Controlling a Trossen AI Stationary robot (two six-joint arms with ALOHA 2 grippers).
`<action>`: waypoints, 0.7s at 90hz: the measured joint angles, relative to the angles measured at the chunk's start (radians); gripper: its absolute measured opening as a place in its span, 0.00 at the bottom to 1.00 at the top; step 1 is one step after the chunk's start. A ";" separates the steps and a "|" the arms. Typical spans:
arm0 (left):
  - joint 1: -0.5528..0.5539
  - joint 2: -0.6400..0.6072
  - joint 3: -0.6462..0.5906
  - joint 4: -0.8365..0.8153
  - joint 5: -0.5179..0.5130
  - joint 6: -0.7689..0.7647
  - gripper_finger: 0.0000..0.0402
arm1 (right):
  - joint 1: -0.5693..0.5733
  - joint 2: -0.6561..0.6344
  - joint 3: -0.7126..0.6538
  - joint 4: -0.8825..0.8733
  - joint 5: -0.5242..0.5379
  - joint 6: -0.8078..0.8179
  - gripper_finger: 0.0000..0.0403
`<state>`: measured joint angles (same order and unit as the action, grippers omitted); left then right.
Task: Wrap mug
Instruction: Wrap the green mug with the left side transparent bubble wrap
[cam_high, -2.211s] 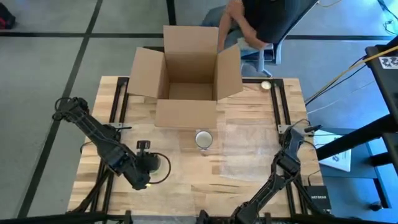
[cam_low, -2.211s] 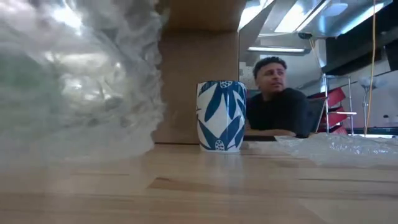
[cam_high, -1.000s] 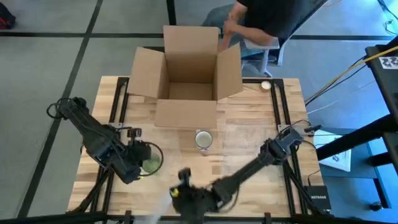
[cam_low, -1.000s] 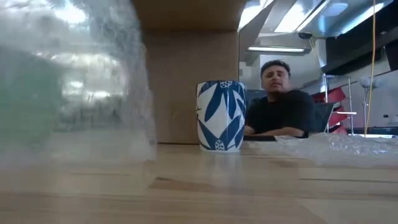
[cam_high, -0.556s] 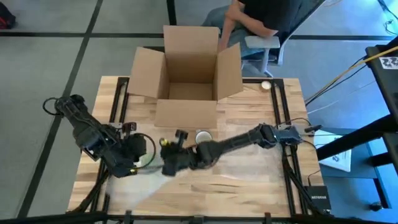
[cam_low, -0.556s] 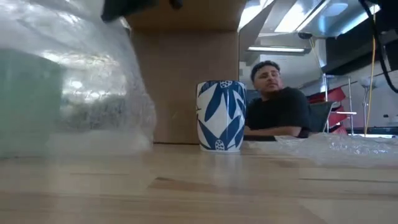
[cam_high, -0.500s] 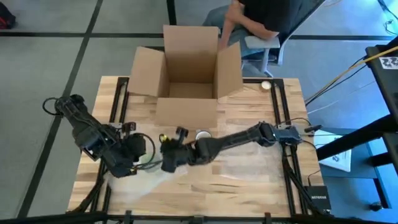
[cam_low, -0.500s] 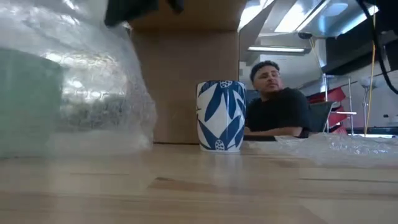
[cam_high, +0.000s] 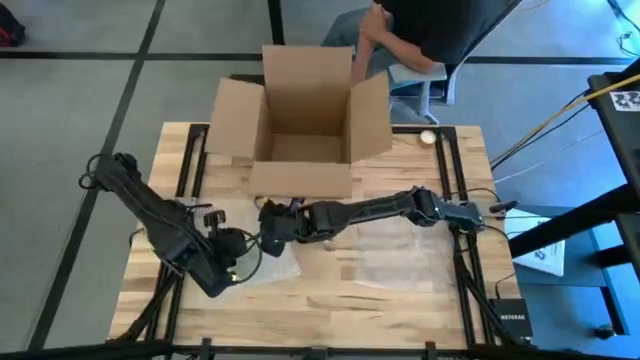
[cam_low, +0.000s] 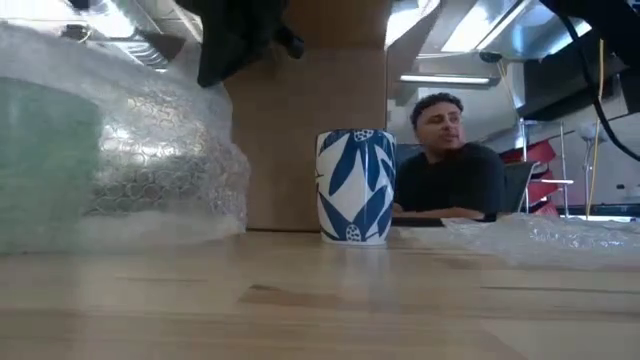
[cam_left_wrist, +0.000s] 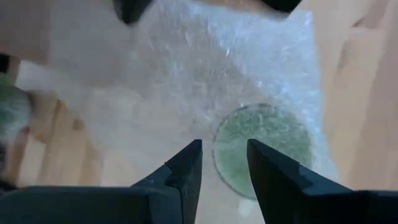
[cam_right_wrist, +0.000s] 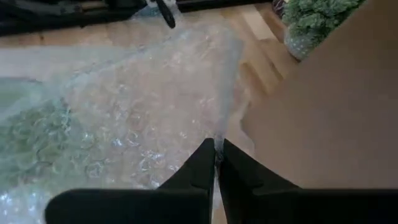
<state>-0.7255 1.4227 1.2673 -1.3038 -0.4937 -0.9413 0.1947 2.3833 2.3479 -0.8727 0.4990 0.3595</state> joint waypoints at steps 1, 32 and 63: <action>0.000 0.000 -0.013 0.013 0.001 -0.002 0.28 | 0.000 0.000 0.000 0.001 -0.002 -0.001 0.00; 0.048 -0.001 -0.284 0.378 0.118 -0.023 0.28 | 0.000 0.002 0.000 0.000 -0.025 -0.026 0.00; 0.074 -0.001 -0.355 0.486 0.149 -0.031 0.28 | 0.000 -0.043 0.000 0.001 -0.189 -0.100 0.24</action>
<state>-0.6512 1.4220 0.9121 -0.8177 -0.3442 -0.9721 0.1947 2.3404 2.3474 -0.8722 0.3099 0.2596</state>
